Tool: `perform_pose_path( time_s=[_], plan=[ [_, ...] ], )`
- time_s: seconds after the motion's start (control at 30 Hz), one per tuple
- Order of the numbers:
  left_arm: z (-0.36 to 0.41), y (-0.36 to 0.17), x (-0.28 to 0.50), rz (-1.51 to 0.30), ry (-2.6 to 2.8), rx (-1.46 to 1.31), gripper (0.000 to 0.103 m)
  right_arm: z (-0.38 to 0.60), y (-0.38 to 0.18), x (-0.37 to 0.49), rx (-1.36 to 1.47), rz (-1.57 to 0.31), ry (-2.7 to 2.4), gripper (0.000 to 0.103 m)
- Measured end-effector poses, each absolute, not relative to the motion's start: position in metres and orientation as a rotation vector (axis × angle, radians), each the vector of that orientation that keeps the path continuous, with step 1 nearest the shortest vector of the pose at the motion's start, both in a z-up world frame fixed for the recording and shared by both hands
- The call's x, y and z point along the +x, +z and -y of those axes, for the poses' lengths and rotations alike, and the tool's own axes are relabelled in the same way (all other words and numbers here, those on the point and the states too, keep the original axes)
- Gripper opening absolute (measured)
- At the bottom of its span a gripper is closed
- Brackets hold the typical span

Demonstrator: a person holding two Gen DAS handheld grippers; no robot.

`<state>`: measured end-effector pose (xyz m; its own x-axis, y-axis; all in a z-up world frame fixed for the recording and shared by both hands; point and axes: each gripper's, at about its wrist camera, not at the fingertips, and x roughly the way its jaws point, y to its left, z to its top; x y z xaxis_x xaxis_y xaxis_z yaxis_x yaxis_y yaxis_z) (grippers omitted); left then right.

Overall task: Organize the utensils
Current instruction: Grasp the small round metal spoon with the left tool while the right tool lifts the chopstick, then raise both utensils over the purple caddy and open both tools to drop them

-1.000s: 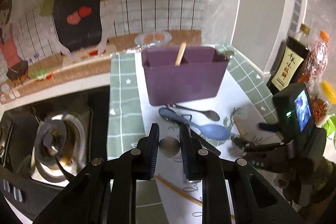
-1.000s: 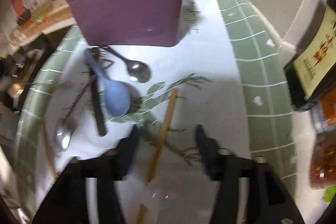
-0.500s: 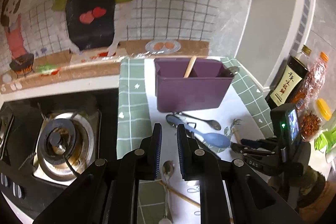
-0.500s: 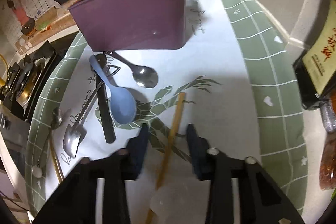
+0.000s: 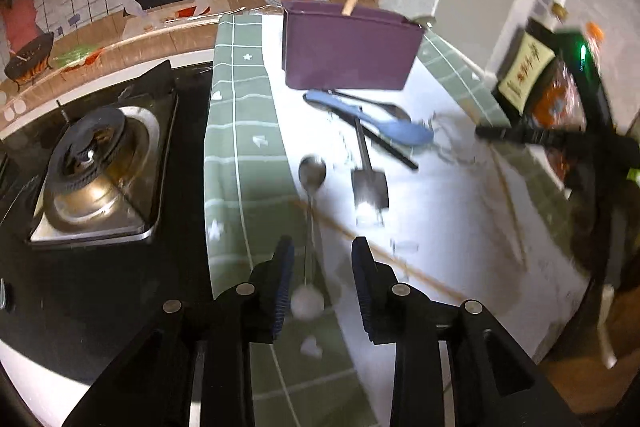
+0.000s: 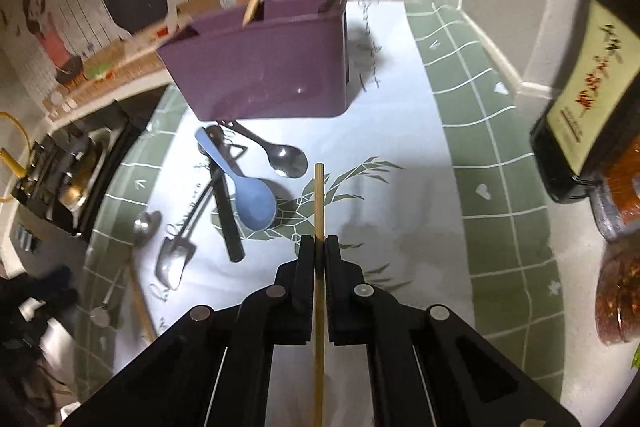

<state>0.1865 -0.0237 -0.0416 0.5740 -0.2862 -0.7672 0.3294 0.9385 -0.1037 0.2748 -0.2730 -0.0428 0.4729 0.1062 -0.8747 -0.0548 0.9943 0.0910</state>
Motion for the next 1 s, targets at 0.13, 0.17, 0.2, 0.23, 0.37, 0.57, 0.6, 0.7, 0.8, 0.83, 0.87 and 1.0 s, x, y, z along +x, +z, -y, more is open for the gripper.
perform_pose_path(
  time_s=[0.13,0.17,0.2,0.23,0.37,0.57,0.6,0.7,0.8,0.83,0.87,1.0],
  plan=[
    [0.027,-0.059,0.182,-0.932,-0.33,0.077,0.031,0.274,-0.028,0.265,0.058,-1.039,0.112,0.005],
    [0.029,-0.064,0.182,-0.945,-0.324,0.077,0.031,0.274,-0.024,0.264,0.065,-1.031,0.118,0.005],
    [0.029,-0.068,0.182,-0.951,-0.312,0.081,0.031,0.273,-0.022,0.263,0.071,-1.024,0.121,0.005],
    [0.03,-0.072,0.183,-0.959,-0.298,0.084,0.031,0.273,-0.018,0.262,0.078,-1.013,0.122,0.005],
    [0.033,-0.079,0.186,-0.962,-0.255,0.1,0.022,0.272,-0.008,0.258,0.084,-0.978,0.131,0.005],
    [0.034,-0.036,0.193,-0.833,-0.262,0.112,0.022,0.27,0.007,0.252,0.079,-0.929,0.14,0.005],
    [0.034,-0.028,0.195,-0.812,-0.264,0.112,0.022,0.27,0.01,0.251,0.075,-0.921,0.141,0.005],
    [0.034,-0.005,0.201,-0.761,-0.275,0.113,0.022,0.268,0.017,0.249,0.075,-0.901,0.146,0.005],
    [0.034,0.014,0.209,-0.724,-0.285,0.103,0.022,0.266,0.022,0.249,0.068,-0.883,0.146,0.005],
    [0.034,0.022,0.212,-0.708,-0.285,0.104,0.022,0.265,0.025,0.25,0.067,-0.876,0.147,0.005],
    [0.035,0.027,0.215,-0.696,-0.286,0.104,0.022,0.265,0.027,0.25,0.069,-0.871,0.148,0.005],
    [0.037,0.051,0.23,-0.665,-0.314,0.08,0.022,0.261,0.036,0.254,0.063,-0.848,0.152,0.005]
  ],
)
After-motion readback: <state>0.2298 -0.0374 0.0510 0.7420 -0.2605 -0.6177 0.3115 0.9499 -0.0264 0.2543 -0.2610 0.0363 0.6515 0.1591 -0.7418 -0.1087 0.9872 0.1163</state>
